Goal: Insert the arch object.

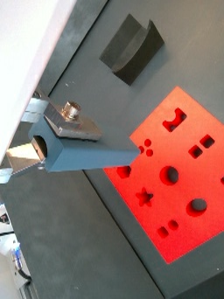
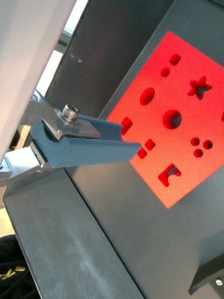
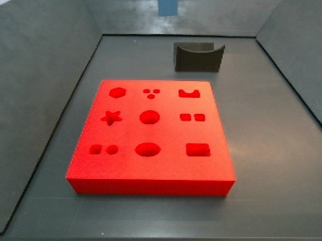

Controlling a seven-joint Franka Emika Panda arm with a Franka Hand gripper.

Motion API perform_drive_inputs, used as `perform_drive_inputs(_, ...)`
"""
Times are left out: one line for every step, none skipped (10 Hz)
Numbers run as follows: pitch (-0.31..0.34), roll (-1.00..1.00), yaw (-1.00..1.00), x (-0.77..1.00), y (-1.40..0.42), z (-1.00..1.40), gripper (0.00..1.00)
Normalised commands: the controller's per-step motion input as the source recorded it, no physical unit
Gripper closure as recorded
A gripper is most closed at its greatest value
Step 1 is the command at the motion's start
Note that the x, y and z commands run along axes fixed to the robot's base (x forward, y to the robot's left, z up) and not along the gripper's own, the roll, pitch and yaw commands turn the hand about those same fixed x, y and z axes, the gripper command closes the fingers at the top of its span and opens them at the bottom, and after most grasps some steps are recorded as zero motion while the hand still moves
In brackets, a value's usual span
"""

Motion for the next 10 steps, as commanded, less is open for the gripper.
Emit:
perform_drive_inputs(0.014,0.0,-0.1,0.22,-0.01,-0.06,1.0)
perform_drive_inputs(0.0,-0.02,-0.33,0.41,0.0,-0.35,1.0)
perform_drive_inputs(0.0,0.0,-0.43,0.57,0.15,-0.83,1.0)
perform_drive_inputs(0.0,0.06,-0.46,0.61,0.2,-1.0,1.0)
perform_drive_inputs(0.013,0.13,-0.47,0.64,0.15,-1.0,1.0)
perform_drive_inputs(0.0,0.16,-0.53,0.46,0.11,-0.97,1.0)
perform_drive_inputs(0.0,0.15,-0.83,0.38,0.0,-0.73,1.0)
perform_drive_inputs(0.0,0.05,-0.88,0.31,0.01,-0.57,1.0)
perform_drive_inputs(0.0,0.01,-0.88,0.32,0.05,-0.53,1.0)
perform_drive_inputs(-0.024,0.0,-0.91,0.26,0.06,-0.49,1.0)
